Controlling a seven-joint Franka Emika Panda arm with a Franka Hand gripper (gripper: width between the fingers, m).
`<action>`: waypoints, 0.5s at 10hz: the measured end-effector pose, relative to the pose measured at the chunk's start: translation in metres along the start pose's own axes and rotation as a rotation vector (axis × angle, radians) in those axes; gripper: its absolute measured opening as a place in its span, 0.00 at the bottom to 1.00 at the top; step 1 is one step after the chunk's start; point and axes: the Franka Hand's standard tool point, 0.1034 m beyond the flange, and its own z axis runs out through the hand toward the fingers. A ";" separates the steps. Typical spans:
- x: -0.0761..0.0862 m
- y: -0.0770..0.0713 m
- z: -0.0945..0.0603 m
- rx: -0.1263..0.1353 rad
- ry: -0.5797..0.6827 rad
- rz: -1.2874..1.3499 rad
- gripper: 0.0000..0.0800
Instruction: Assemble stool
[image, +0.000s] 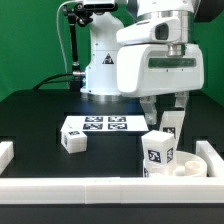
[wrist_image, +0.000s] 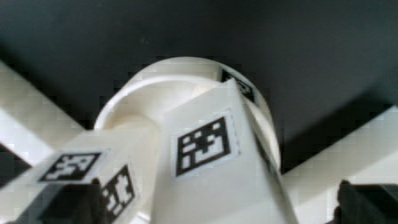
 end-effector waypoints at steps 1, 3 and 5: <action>0.004 0.001 0.000 -0.005 -0.014 -0.089 0.81; 0.006 0.002 0.001 -0.018 -0.025 -0.222 0.81; 0.003 0.003 0.002 -0.018 -0.028 -0.230 0.81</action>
Offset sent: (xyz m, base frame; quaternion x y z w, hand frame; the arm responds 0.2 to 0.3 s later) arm -0.0037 0.0082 -0.0030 -0.0046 0.0270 -0.1782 0.9836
